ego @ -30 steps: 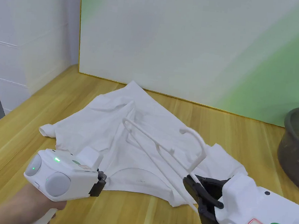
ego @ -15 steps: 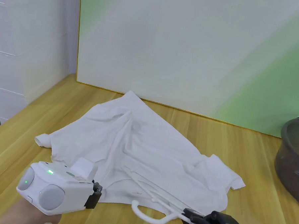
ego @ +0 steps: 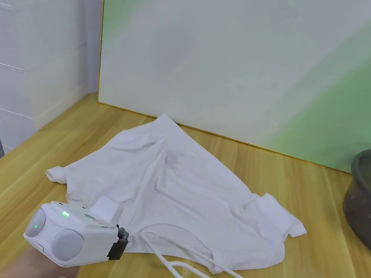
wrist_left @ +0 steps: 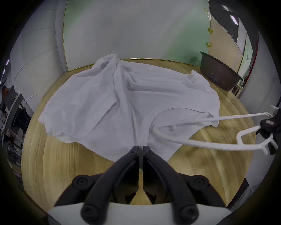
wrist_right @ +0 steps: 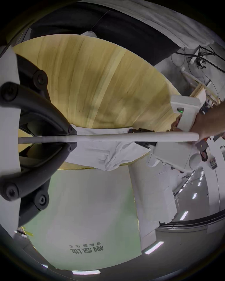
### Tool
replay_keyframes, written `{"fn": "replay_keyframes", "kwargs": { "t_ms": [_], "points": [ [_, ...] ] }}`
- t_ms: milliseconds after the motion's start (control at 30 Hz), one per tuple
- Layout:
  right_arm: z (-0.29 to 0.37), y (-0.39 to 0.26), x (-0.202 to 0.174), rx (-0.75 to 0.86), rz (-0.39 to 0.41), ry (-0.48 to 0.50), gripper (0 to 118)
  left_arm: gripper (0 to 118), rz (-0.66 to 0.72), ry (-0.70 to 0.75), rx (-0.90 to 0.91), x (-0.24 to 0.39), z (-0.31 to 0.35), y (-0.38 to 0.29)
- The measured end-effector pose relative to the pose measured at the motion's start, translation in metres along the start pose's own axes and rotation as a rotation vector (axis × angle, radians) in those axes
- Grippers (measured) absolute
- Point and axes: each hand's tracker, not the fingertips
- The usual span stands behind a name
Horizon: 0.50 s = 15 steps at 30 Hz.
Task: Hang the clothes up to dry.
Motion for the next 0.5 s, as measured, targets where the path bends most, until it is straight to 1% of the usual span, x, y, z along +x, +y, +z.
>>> {"fn": "replay_keyframes", "kwargs": {
  "t_ms": [167, 367, 433, 500],
  "points": [
    [-0.002, 0.000, -0.015, -0.010, 0.048, 0.001, 6, 5, 0.015, -0.004, 0.002, -0.001, 0.000, 0.001],
    [-0.002, 0.002, -0.016, -0.018, 0.050, -0.007, 6, 5, 0.044, -0.022, 0.020, -0.006, 0.004, 0.002],
    [-0.003, 0.002, -0.016, -0.021, 0.049, -0.017, 6, 5, 0.058, -0.020, 0.061, -0.008, 0.013, 0.006],
    [-0.003, 0.003, -0.016, -0.024, 0.037, -0.017, 6, 5, 0.090, -0.048, 0.092, -0.010, 0.023, 0.013]
  ]
}}
